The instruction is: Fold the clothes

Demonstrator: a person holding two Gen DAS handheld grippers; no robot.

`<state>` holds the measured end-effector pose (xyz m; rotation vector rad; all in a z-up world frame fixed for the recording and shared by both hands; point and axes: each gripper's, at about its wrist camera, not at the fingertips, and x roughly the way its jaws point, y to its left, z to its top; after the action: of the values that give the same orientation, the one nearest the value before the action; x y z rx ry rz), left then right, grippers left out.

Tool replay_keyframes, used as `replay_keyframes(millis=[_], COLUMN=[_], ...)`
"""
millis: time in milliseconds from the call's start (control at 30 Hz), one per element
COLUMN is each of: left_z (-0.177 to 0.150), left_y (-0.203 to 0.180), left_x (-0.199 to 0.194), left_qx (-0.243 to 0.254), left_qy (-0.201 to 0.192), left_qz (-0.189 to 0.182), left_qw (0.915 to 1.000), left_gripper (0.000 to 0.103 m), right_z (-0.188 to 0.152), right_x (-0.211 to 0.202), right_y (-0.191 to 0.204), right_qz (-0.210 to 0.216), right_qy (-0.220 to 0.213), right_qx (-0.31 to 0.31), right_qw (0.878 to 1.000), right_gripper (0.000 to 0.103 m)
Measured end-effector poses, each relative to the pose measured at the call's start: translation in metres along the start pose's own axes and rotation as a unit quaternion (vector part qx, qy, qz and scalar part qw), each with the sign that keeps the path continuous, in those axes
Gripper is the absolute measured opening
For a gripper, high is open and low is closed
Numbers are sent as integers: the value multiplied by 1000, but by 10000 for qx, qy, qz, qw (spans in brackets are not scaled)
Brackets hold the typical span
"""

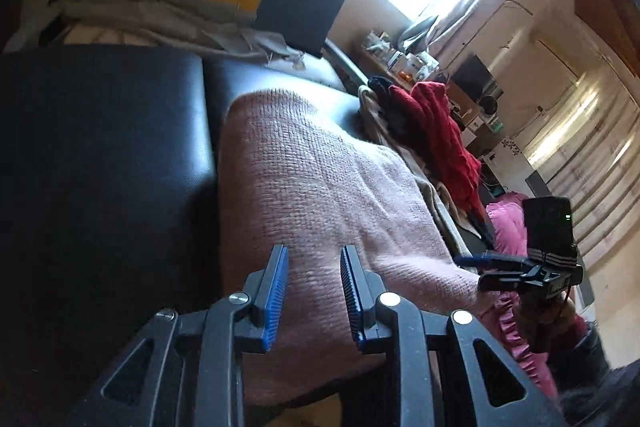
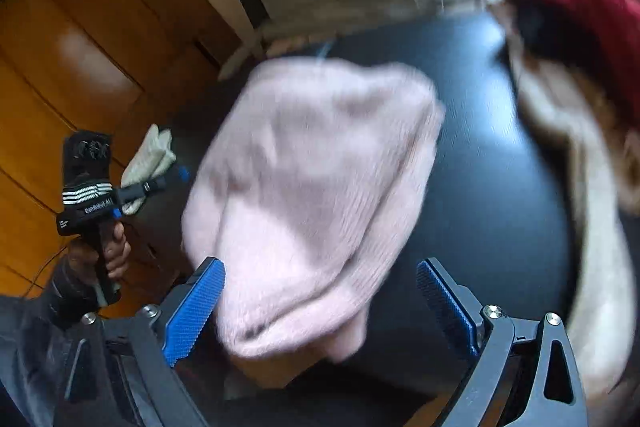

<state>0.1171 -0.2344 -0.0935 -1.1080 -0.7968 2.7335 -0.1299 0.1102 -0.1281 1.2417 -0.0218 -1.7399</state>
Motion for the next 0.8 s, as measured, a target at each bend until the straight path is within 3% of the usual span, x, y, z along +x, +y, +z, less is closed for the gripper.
replay_keyframes(millis=[67,167,233,267,300,367,467,567,633,700,767,800], left_z=[-2,-7,-11,-13,-15,-25,-53,-63,-56,-50,-44,-41], left_y=[1,2,-2,-6,-11,-20,-19,-21,-19,-21,-24,-24], left_x=[-1,4,8,11,14,24,55,51,51,45,35,30], left_qx=[129,226,331,444,559,1130,1718,2044,1920,1886,1861,1812], left_qy=[-78,-111,-108,-116,-124,52,918,760,890,895,812,716], left_qz=[-20,-185,-285,-344,-404,-192,203,282,244,190,57,15], left_qw=[9999,9995,9990,9984,9975,9934,9806,9755,9770,9778,9792,9808], left_gripper=[26,26,26,26,26,26,26,26,26,25,25,25], right_z=[-11,-21,-22,-25,-29,-36,-48,-59,-61,-59,-51,-46], right_x=[7,18,25,28,30,34,40,46,42,31,10,-2], right_y=[3,11,20,21,21,19,17,14,14,8,2,-1], right_qz=[146,308,62,-72,-196,-443,-812,-1180,-1088,-1007,-834,-736], right_qy=[146,283,373,439,518,676,911,1145,1082,1018,698,511], right_qx=[253,436,310,262,228,161,61,-40,11,161,298,364], right_qw=[9995,9982,9988,9987,9982,9966,9925,9864,9882,9896,9936,9953], right_gripper=[80,76,55,32,20,18,18,20,31,58,62,70])
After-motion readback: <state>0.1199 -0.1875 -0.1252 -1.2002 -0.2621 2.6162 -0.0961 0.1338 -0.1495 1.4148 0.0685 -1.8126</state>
